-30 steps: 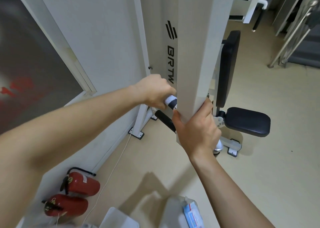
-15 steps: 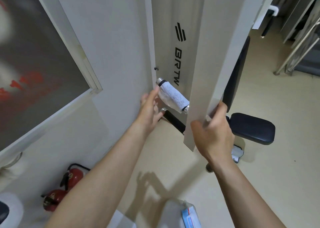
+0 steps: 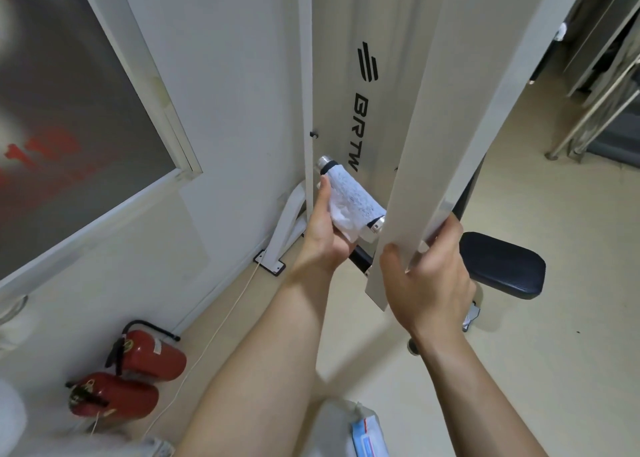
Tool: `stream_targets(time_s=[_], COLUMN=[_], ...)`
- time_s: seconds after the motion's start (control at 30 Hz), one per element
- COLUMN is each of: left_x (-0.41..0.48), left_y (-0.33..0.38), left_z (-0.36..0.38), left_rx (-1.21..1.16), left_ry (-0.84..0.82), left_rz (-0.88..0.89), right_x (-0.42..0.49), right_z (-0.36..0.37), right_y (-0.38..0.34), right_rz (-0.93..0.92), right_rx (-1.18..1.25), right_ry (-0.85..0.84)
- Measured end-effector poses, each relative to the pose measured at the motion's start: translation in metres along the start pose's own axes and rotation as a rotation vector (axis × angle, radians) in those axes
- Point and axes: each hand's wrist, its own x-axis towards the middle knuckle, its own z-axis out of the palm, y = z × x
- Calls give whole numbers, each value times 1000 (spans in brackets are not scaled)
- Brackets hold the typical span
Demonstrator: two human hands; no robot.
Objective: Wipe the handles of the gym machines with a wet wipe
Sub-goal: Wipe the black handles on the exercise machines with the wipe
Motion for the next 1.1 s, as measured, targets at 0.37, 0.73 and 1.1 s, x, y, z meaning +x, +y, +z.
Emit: stream_targets(time_s=[0.37, 0.73, 1.1], left_x=[4, 21, 31], left_y=[-3, -3, 39], left_z=[45, 45, 53], left_rx=[-43, -42, -32], left_ry=[-61, 67, 186], left_rz=[-28, 7, 92], right_x=[7, 10, 9], right_z=[4, 11, 10], right_y=[0, 2, 3], right_rz=[-9, -23, -34], right_rx=[-35, -88, -57], right_ry=[88, 126, 110])
